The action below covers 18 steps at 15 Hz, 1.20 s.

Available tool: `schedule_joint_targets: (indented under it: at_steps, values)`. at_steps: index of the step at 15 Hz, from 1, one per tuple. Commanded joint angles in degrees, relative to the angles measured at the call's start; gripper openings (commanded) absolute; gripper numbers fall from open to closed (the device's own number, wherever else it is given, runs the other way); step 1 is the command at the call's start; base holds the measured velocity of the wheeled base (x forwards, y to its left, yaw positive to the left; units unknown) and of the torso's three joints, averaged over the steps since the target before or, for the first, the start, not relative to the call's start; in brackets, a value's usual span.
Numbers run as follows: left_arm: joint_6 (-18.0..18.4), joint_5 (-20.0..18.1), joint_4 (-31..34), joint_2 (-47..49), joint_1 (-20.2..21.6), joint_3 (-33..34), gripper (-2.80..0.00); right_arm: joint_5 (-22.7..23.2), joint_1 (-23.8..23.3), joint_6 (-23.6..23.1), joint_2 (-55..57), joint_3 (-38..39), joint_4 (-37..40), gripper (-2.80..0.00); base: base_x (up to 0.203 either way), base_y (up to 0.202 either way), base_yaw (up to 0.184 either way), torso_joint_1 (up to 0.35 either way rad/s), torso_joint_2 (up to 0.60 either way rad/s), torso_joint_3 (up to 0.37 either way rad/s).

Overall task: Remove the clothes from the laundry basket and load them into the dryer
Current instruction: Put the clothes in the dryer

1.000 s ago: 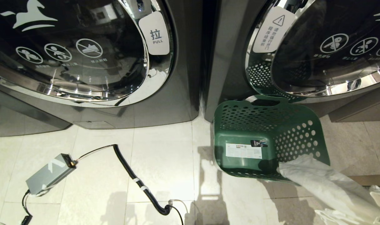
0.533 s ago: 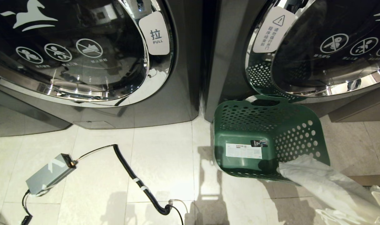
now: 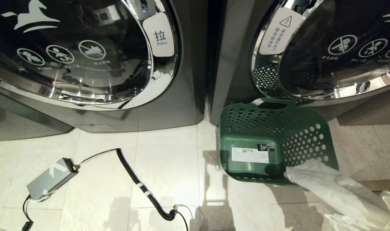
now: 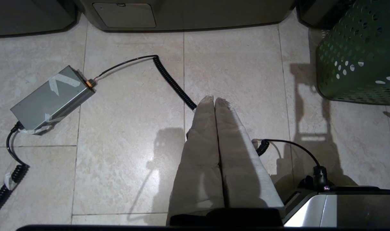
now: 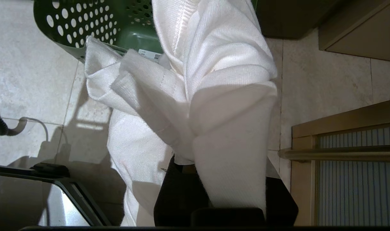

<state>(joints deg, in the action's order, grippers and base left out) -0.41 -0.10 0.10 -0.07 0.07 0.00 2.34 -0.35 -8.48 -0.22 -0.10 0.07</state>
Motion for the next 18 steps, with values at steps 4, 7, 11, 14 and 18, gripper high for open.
schedule_joint_targets:
  at_steps: [4, 7, 11, 14, 18]
  values:
    - [-0.02, 0.01, -0.01, -0.01, 0.01, 0.03, -2.8, 0.03, 0.0, -0.03, 0.22, 0.01, 0.01, -2.8, 0.0, 0.0, 0.0, 0.002, 0.0, 0.156]
    - [-0.06, 0.01, -0.01, -0.01, 0.01, 0.06, -2.8, -0.06, 0.0, 0.05, 0.22, 0.01, 0.01, -2.8, 0.0, 0.0, 0.0, 0.001, 0.0, 0.192]
    - [-0.11, 0.01, -0.01, -0.01, 0.01, 0.05, -2.8, -0.06, 0.0, 0.05, 0.22, 0.01, 0.01, -2.8, 0.0, 0.0, 0.0, 0.001, 0.01, 0.204]
    - [-0.11, 0.01, -0.01, -0.01, 0.01, 0.09, -2.8, 0.03, 0.0, 0.04, 0.31, 0.01, 0.01, -2.8, 0.0, 0.0, 0.0, 0.002, 0.0, 0.206]
    - [-0.11, 0.01, -0.01, -0.01, 0.01, 0.05, -2.8, 0.12, 0.0, -0.22, 0.22, 0.01, 0.01, -2.8, 0.0, 0.0, 0.0, 0.001, 0.0, 0.203]
